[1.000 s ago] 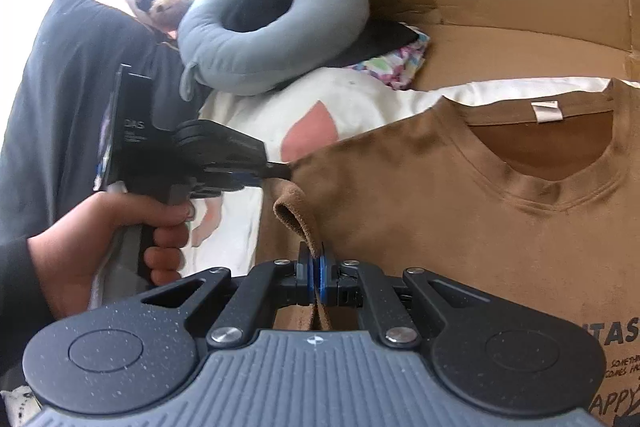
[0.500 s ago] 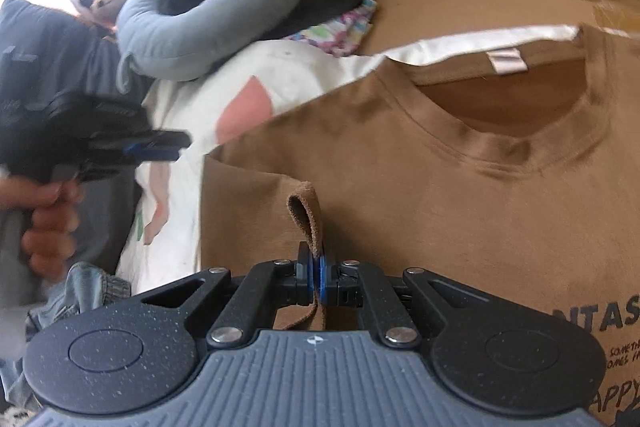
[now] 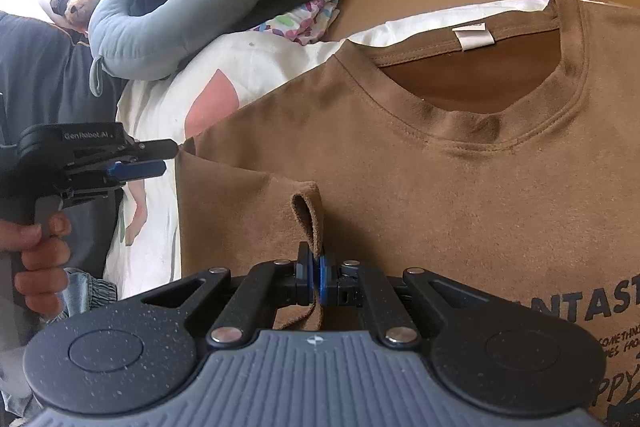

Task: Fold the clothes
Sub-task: 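Hold the sleeve hem with the right gripper and lift it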

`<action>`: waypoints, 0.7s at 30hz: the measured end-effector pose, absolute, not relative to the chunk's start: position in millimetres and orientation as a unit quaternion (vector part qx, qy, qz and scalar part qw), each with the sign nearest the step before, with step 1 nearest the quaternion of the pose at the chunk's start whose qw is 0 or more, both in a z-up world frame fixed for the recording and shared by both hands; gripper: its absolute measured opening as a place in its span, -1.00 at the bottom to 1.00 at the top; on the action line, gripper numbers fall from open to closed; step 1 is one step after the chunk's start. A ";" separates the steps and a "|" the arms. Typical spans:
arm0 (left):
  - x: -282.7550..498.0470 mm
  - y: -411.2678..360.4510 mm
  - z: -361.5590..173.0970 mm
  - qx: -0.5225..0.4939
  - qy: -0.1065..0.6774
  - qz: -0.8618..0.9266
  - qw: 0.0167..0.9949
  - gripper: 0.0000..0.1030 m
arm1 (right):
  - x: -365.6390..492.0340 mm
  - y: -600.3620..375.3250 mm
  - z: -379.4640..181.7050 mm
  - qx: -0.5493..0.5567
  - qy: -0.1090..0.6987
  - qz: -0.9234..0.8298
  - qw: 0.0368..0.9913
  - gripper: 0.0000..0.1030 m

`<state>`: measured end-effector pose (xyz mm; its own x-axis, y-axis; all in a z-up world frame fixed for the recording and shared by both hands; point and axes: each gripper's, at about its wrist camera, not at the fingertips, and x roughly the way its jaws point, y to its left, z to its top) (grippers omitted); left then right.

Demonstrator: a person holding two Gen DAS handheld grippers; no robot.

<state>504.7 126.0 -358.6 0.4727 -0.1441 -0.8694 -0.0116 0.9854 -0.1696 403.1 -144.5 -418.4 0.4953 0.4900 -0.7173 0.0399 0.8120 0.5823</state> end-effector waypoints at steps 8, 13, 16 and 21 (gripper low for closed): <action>510.4 122.0 -376.3 -0.077 0.509 -0.035 0.856 -0.80 | 408.7 -145.2 -416.3 0.282 0.480 0.147 0.817 -0.97; 512.8 113.8 -378.8 -0.036 0.503 -0.015 0.863 -0.88 | 414.4 -148.8 -421.0 0.284 0.483 0.157 0.814 -0.97; 514.6 111.2 -379.1 -0.022 0.498 -0.005 0.867 -0.89 | 414.8 -155.1 -430.0 0.287 0.495 0.148 0.807 -0.98; 517.5 110.6 -381.8 -0.025 0.500 0.002 0.865 -0.88 | 412.8 -164.9 -438.9 0.305 0.496 0.140 0.801 -0.92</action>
<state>517.5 110.6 -381.8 0.4991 -0.0207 -0.8663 -0.0290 0.9988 -0.0406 412.8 -164.9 -438.9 0.4692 0.5262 -0.7092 0.0781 0.7752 0.6269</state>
